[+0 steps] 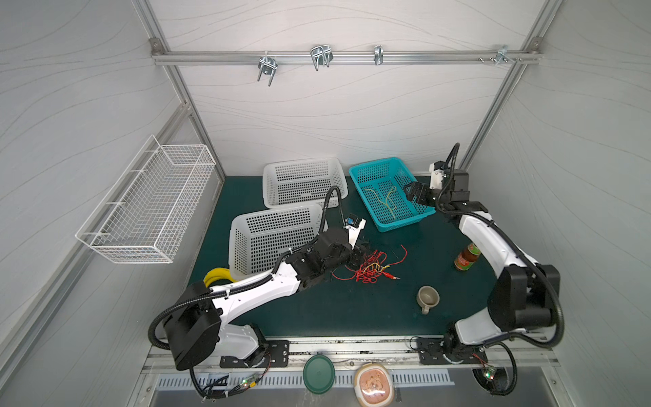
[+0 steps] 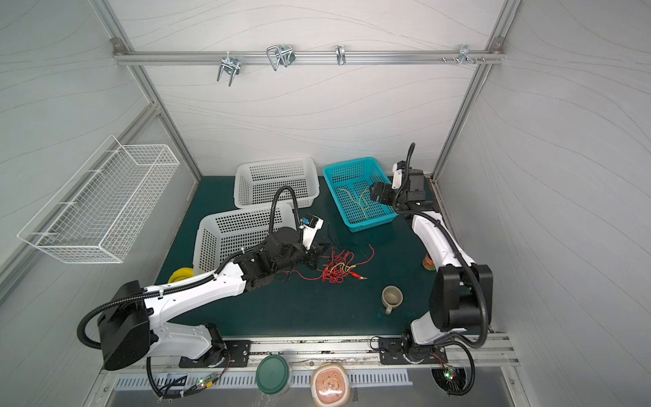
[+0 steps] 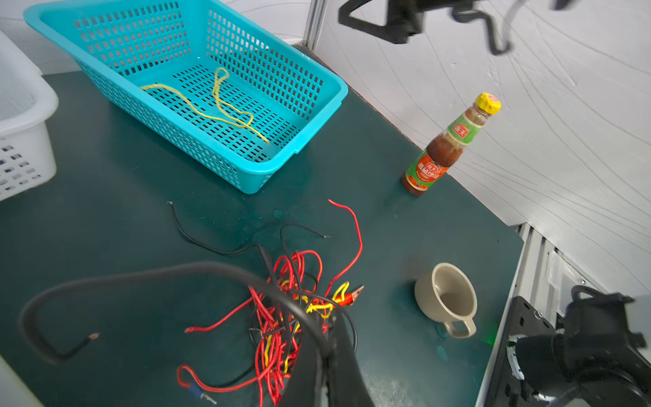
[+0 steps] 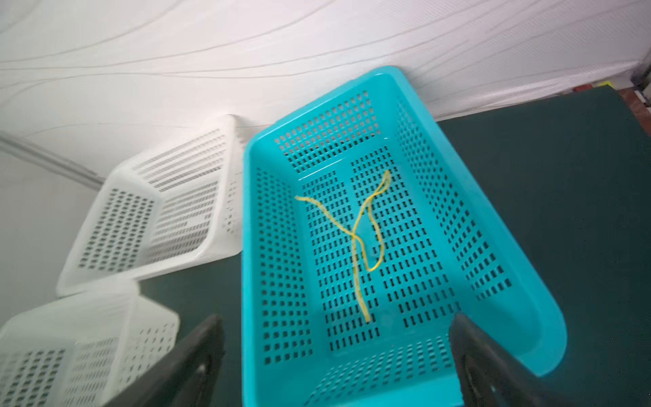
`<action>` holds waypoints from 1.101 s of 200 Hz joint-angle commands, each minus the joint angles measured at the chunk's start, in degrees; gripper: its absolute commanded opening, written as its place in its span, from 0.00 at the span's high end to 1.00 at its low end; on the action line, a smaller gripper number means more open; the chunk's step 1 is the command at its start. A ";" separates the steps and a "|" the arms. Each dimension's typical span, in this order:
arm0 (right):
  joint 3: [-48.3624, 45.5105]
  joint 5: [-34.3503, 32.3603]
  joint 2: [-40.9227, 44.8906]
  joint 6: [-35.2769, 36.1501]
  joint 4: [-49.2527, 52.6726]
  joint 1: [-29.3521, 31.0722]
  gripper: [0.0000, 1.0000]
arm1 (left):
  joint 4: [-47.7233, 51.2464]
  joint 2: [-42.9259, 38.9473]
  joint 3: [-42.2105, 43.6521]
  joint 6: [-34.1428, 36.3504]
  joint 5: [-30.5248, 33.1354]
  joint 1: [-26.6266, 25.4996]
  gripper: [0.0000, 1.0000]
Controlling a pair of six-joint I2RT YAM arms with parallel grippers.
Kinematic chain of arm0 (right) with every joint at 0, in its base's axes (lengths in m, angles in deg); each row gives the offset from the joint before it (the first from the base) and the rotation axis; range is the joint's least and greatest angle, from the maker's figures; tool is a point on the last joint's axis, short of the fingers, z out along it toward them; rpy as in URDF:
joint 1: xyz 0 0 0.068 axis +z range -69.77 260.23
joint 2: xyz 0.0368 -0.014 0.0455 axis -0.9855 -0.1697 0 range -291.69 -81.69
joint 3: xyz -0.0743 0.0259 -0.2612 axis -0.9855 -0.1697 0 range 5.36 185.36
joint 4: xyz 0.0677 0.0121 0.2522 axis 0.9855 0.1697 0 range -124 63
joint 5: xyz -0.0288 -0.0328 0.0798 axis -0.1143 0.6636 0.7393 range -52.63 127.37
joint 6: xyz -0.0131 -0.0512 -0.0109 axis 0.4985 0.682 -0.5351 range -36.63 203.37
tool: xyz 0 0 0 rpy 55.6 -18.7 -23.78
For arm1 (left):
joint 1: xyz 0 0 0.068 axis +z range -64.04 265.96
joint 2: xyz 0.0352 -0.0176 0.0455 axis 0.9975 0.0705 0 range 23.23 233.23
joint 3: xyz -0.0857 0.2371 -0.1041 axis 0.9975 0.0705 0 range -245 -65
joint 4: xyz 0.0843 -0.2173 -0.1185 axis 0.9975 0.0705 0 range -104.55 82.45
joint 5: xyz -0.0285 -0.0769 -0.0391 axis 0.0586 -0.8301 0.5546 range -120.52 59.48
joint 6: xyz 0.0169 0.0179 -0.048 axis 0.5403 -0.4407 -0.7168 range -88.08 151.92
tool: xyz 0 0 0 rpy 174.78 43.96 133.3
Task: Untangle the cables
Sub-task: 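Move the right gripper back to the tangle and grasp a black wire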
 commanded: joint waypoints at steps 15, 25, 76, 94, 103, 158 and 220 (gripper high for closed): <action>-9.65 2.80 11.21 3.06 2.25 5.81 0.03 | -0.24 1.51 -4.53 0.67 1.13 -0.27 1.00; -12.16 2.68 14.31 2.35 2.69 7.18 0.06 | -0.35 1.75 -4.95 0.72 0.91 -0.22 1.00; -21.30 -1.55 26.10 0.24 7.12 16.52 0.22 | -0.09 2.89 -6.57 1.81 0.36 -0.26 1.00; -23.23 -4.06 28.01 -0.32 9.18 20.90 0.29 | 0.13 3.25 -6.95 2.11 0.16 -0.24 1.00; -24.09 -5.05 28.57 -0.61 9.73 22.95 0.32 | 0.11 3.45 -7.11 2.20 -0.04 -0.22 1.00; -28.53 -10.30 27.37 -4.56 8.64 30.29 0.47 | 0.27 3.91 -8.04 2.47 -0.04 -0.22 1.00; -29.99 -9.76 18.28 -8.60 4.20 32.91 0.59 | 0.53 3.73 -8.80 3.04 0.29 -0.27 1.00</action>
